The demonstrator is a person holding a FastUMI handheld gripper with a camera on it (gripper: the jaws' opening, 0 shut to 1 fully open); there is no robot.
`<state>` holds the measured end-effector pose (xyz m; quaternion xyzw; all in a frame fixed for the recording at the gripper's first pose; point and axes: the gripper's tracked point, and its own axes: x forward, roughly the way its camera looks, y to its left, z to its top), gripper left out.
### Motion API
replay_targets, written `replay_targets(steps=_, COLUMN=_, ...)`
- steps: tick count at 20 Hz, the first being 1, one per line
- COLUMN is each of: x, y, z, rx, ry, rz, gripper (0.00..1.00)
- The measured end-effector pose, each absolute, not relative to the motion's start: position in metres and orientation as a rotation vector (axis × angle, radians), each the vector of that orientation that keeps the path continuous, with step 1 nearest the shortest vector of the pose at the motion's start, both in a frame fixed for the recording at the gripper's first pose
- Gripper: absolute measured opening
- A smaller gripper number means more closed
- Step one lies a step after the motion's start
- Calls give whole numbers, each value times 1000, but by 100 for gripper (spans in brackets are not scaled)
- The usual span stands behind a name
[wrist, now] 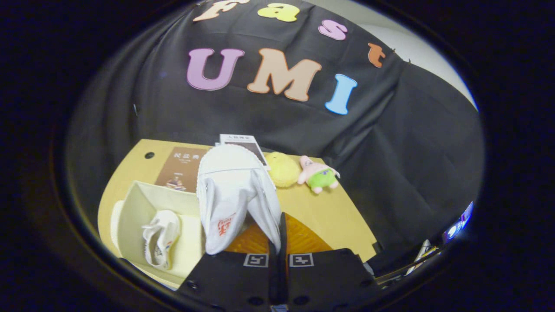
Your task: Open the storage box then place both shoes into the box .Put the left shoe in first, then the right shoe, with the right side of both shoes facing outward in a uniform manner.
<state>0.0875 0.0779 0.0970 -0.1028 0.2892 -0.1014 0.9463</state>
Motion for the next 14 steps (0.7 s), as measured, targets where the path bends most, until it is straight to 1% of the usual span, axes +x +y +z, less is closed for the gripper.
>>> replay_targets(steps=4, x=71, y=144, z=96, rx=-205, ry=595, rz=-123, gripper=4)
replay_targets(steps=9, x=74, y=220, z=60, rx=-169, ry=635, rz=-36, gripper=4)
replay_targets(steps=11, x=77, y=227, z=44, rx=-190, ry=656, rz=-43, gripper=4)
replay_targets(steps=14, x=89, y=220, z=15, rx=-219, ry=699, rz=-91, gripper=4)
